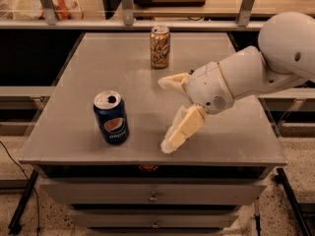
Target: Knock pepsi can over
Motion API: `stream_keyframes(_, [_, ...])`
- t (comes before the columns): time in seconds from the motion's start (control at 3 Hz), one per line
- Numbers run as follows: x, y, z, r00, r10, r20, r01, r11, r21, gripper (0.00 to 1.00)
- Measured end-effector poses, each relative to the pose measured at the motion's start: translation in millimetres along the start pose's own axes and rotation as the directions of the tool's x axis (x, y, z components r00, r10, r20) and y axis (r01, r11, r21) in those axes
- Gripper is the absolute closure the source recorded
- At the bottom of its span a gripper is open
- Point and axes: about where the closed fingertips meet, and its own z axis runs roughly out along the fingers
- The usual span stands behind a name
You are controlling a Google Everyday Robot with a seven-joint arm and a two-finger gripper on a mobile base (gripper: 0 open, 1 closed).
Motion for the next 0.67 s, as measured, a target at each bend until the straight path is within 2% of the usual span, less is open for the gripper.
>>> stream_keyframes(0.33, [1.0, 2.9, 12.4, 0.995, -0.012, 0.102, 0.013, 0.9999, -0.009, 0.0])
stream_keyframes(0.67, [-0.7, 4.7, 35.8, 0.966, -0.037, 0.254, 0.046, 0.9986, -0.028, 0.0])
